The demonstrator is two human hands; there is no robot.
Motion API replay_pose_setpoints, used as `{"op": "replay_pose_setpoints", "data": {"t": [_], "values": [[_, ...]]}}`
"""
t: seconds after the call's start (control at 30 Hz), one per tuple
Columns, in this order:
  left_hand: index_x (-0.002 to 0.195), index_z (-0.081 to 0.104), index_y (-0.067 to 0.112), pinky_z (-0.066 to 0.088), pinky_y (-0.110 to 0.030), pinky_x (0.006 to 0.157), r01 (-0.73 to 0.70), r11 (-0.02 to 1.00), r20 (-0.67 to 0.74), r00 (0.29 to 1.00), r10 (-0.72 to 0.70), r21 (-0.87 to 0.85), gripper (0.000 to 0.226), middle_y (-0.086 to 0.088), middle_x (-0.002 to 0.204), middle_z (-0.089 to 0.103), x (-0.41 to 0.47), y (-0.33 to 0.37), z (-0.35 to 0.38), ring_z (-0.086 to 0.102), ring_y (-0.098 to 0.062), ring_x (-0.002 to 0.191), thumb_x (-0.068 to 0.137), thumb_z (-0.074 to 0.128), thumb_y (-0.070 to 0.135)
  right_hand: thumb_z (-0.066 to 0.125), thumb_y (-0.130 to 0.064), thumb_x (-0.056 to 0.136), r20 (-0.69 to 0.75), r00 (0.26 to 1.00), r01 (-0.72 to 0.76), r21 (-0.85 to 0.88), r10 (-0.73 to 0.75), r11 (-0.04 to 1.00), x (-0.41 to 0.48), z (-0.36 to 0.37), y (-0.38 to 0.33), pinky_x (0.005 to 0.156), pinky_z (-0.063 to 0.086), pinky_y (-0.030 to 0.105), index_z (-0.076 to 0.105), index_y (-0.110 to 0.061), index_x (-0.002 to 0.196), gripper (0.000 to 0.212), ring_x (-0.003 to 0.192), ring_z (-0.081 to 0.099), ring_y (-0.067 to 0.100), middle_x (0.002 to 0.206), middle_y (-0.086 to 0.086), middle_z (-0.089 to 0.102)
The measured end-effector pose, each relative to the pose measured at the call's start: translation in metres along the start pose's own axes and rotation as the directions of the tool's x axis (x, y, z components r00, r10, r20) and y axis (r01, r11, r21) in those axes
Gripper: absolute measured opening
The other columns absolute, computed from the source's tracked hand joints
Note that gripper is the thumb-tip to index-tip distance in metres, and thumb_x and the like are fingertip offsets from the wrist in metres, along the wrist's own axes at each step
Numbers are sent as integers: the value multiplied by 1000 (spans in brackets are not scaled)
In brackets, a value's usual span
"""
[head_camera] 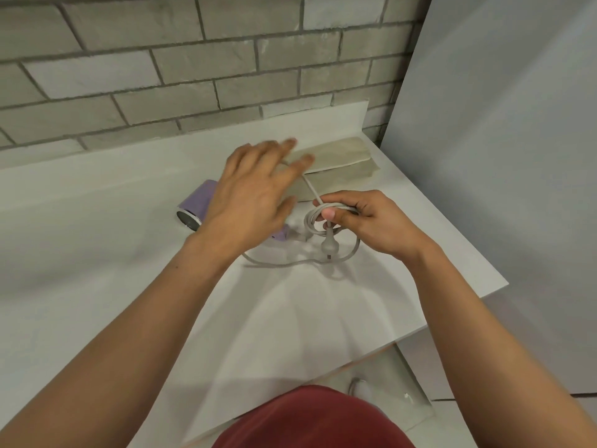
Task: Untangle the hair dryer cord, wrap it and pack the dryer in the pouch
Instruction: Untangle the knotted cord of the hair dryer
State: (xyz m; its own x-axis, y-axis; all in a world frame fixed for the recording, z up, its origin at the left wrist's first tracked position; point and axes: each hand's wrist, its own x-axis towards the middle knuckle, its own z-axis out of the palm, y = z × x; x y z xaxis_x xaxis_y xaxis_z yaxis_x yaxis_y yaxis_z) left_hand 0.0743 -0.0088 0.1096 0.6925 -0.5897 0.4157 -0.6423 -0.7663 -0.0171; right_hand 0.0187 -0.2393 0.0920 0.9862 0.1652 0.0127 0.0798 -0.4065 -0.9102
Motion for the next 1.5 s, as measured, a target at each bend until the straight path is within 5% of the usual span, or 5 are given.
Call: {"op": "replay_pose_setpoints", "data": {"t": [0.27, 0.43, 0.87, 1.1, 1.5], "values": [[112, 68, 22, 40, -34, 69, 325, 887, 2, 939, -344, -328, 26, 1, 93, 71, -7, -13, 4, 63, -26, 88, 107, 49, 38, 66, -28, 103, -141, 990, 19, 43, -12, 999, -3, -5, 11, 90, 57, 22, 77, -24, 121, 22, 97, 73, 12, 109, -10, 78], [106, 70, 29, 50, -29, 76, 437, 651, 56, 853, -519, -621, 17, 6, 87, 71, -32, -39, 16, 64, -17, 81, 105, 55, 37, 67, -28, 103, -229, 972, -23, 81, 41, 996, -6, -8, 18, 76, 58, 20, 76, -21, 118, 20, 94, 77, 11, 109, -9, 77], [101, 75, 34, 52, -29, 76, 551, 676, 619, 766, -176, -490, 16, 10, 72, 70, -100, -23, 76, 62, -4, 69, 103, 59, 36, 64, -26, 104, -287, 945, -108, 171, 154, 979, 2, -3, 27, 75, 58, 22, 76, -22, 112, 15, 82, 74, 12, 83, -8, 73], [131, 67, 31, 50, -37, 90, 380, 917, 532, 805, -263, -122, 35, 2, 119, 63, -102, 1, 98, 58, -25, 113, 100, 58, 45, 68, -25, 102, -194, 975, -74, 173, 107, 982, 3, -2, 22, 88, 59, 28, 78, -25, 115, 17, 98, 73, 19, 107, -7, 77], [134, 64, 25, 57, -27, 86, 202, 676, 166, 979, -119, -709, 37, 7, 113, 72, -13, 28, 22, 69, -6, 100, 98, 69, 27, 79, -26, 93, -55, 986, 144, -206, -158, 968, 8, -1, 9, 80, 47, 15, 76, -41, 116, 28, 90, 62, 9, 98, -1, 59]]}}
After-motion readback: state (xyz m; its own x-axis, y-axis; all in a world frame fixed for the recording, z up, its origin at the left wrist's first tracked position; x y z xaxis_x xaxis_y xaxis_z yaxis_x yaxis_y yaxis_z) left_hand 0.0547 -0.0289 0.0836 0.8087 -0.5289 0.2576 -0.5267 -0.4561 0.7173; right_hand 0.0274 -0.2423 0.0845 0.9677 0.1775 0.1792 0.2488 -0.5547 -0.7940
